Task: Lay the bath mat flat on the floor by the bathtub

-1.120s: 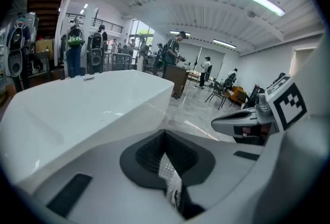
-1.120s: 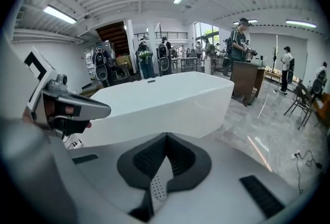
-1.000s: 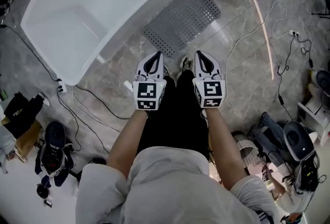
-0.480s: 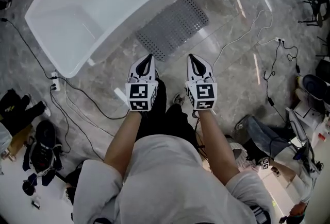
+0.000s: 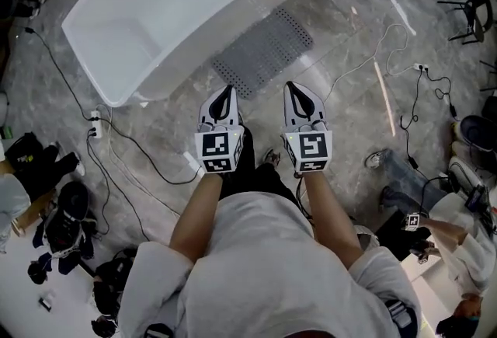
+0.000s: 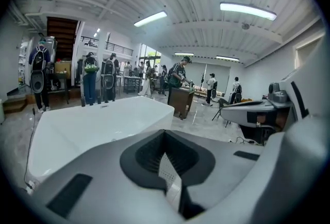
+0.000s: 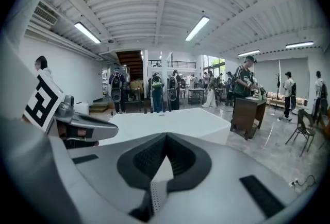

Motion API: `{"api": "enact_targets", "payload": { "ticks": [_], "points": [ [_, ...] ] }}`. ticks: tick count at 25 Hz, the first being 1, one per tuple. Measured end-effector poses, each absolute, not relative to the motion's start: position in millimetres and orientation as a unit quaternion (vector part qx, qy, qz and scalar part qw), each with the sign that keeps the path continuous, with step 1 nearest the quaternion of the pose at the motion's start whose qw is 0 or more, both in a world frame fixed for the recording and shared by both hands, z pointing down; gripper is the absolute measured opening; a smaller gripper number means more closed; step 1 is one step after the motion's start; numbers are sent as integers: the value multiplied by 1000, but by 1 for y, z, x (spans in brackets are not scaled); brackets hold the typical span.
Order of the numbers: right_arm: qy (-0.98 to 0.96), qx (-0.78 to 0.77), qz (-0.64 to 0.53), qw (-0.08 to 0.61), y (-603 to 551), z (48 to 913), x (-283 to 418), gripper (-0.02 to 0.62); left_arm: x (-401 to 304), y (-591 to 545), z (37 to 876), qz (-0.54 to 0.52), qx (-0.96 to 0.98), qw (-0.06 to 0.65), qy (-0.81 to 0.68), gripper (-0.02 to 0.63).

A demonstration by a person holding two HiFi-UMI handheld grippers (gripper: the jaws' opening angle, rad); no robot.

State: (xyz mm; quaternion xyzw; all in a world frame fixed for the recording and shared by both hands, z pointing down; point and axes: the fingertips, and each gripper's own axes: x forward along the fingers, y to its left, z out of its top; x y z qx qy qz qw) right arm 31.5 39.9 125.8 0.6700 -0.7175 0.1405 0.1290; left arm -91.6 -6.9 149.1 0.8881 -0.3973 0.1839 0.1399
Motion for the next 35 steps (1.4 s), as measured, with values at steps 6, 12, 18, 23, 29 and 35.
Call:
{"api": "enact_targets", "payload": {
  "ticks": [6,12,18,23,29,35],
  "points": [
    [-733,665,114,85,66,78,30,6,-94,24,90,150,885,88,-432,11],
    [-742,659,87,89,63,54,22,6,-105,33,62,131,889,74,-433,11],
    [-738,665,71,86,47,30,13,6,-112,13,38,116,899,57,-418,11],
    [-731,674,57,92,43,4,12,6,-115,6,16,102,900,44,-421,11],
    [-740,667,42,76,53,-18,15,6,-108,13,-2,95,903,39,-417,11],
    [-743,665,30,71,67,-31,13,6,-107,23,-15,89,905,36,-415,11]
  ]
}}
